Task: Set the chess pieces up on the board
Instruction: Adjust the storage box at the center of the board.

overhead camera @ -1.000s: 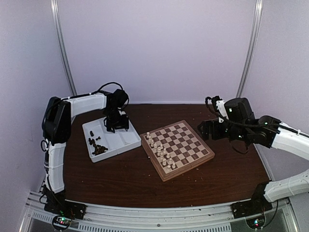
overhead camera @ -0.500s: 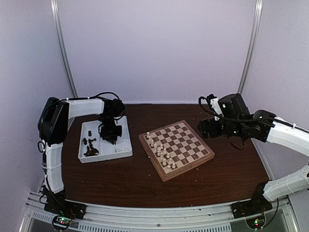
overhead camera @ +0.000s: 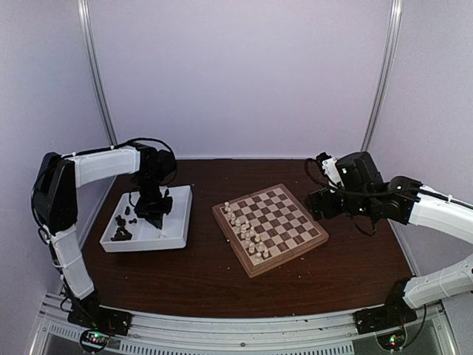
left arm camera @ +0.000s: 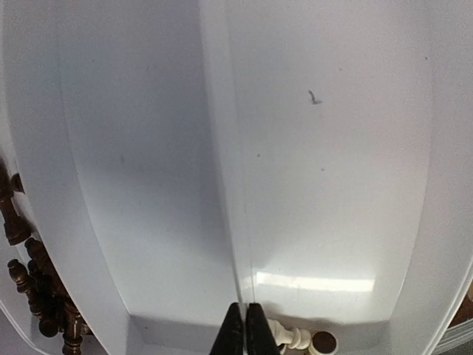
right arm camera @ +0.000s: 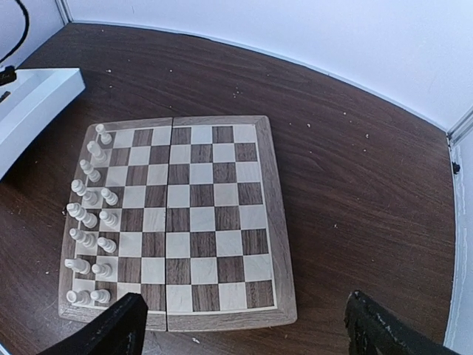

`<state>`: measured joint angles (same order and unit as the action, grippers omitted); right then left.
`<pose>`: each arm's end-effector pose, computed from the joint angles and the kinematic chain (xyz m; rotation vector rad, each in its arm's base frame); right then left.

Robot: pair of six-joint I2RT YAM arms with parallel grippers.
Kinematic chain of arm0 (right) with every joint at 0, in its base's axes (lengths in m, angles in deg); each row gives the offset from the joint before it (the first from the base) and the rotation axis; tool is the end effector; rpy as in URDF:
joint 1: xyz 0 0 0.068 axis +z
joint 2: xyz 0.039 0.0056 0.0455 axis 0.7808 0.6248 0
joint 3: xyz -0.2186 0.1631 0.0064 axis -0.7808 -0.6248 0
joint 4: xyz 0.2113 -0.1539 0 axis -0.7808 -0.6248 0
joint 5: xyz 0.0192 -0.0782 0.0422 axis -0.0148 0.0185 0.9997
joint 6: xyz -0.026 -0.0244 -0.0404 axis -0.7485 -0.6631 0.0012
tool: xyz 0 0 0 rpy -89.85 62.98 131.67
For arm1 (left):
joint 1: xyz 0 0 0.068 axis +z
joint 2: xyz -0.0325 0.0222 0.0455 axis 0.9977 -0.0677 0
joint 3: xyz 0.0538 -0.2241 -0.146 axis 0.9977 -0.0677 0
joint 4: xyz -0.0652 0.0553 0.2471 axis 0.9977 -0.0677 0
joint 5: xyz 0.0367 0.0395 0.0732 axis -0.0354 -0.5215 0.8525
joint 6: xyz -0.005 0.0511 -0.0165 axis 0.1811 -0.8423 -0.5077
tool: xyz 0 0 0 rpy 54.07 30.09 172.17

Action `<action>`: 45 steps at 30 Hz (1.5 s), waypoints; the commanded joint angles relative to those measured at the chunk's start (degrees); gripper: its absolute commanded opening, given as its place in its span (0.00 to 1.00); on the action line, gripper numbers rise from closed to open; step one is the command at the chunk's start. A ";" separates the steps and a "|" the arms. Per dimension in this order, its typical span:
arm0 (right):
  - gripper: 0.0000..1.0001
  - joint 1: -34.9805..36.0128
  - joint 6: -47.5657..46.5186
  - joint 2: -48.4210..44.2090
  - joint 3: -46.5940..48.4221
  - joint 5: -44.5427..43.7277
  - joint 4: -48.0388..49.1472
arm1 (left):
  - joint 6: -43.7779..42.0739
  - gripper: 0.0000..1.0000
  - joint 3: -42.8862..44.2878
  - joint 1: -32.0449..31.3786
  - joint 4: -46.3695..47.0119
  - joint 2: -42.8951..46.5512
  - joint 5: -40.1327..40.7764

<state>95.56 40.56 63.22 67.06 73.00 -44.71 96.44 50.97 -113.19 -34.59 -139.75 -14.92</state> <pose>0.1795 0.1628 0.2998 -0.4934 2.1932 0.2550 0.3006 -0.1546 0.2121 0.1808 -3.0980 0.0018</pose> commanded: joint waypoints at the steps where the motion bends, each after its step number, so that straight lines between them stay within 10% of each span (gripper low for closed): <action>1: 0.94 -0.46 -0.23 -0.82 -0.55 0.46 2.18 | -4.84 0.00 17.27 2.40 -4.39 -9.91 3.42; 5: 0.94 -0.68 -0.75 -0.68 -0.26 0.88 2.58 | -3.56 0.00 26.41 2.81 -10.91 -15.35 3.41; 11: 0.94 -0.86 -0.90 -0.29 -0.54 1.13 3.29 | 0.35 0.00 7.07 2.36 -2.42 -4.70 -2.72; 26: 0.96 -1.03 -3.18 1.61 -0.70 2.60 4.23 | -0.79 0.00 -0.83 1.55 8.05 -5.50 -4.32; 36: 0.96 -0.99 -3.57 1.23 -0.50 3.75 3.24 | 0.19 0.28 -1.68 -1.84 7.02 0.74 -1.68; 45: 0.96 -0.99 -4.57 -0.34 -1.19 4.20 2.87 | -7.83 0.19 0.83 -3.10 9.97 1.22 -0.04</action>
<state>94.92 37.04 64.26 66.27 76.85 -41.91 93.77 49.90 -115.94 -26.72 -137.74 -16.80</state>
